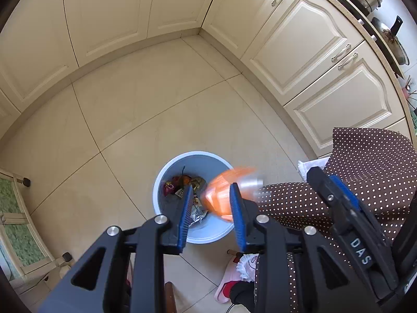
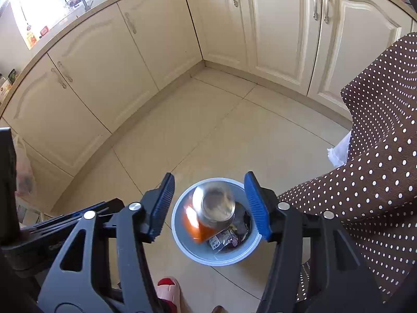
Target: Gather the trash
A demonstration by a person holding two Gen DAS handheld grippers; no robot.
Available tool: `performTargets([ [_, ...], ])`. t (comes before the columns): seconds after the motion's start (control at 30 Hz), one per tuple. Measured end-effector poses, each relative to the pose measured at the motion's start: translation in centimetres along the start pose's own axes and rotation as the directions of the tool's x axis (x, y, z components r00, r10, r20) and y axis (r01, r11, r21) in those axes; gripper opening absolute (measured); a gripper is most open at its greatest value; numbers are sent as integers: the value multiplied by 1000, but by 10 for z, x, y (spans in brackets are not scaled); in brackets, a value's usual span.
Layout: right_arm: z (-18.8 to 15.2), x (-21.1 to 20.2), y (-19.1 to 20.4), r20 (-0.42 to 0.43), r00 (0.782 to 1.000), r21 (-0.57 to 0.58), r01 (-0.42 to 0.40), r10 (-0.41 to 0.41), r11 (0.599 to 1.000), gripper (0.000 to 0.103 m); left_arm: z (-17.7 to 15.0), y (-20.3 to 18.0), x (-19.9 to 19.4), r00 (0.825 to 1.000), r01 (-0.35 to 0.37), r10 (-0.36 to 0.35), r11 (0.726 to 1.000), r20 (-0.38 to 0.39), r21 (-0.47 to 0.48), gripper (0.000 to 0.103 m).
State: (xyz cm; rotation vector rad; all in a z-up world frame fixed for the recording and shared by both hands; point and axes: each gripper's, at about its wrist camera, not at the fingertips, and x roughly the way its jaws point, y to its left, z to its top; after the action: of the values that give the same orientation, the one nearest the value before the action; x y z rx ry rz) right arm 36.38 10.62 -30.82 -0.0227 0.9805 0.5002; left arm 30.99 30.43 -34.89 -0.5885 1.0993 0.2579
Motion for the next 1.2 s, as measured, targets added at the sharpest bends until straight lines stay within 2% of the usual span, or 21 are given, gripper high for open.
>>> performTargets([
  [0.1,-1,-6,-1,5,1000,-10,11,-11,1000,56,-1,-5,-9,1000,-12,11,1000,15,13,29],
  [0.23,1,-31,-1,40,999,-39,35,-33,999,56,-6,-20,-37,997,-24,21,999,74,45,29],
  [0.37,1,-82,0,118,992,-68,59,-51,996,56,-19,-40,-82,985,-29,13,995,171,94,29],
  [0.47,-4,-129,0,195,979,-84,82,-65,993,56,-34,-56,-117,973,-36,2,990,232,140,30],
  [0.57,-14,-173,-4,256,964,-79,96,-73,992,56,-53,-72,-150,959,-46,-5,984,283,175,37],
  [0.7,-31,-225,-10,323,943,-69,110,-82,992,56,-86,-92,-196,931,-52,-33,974,363,221,45],
  [0.93,-65,-307,-18,438,890,-38,160,-128,986,61,-139,-123,-261,876,-55,-94,954,472,293,54],
  [1.2,-107,-371,-27,534,828,20,188,-170,982,64,-195,-155,-310,812,-96,-134,929,568,356,55],
])
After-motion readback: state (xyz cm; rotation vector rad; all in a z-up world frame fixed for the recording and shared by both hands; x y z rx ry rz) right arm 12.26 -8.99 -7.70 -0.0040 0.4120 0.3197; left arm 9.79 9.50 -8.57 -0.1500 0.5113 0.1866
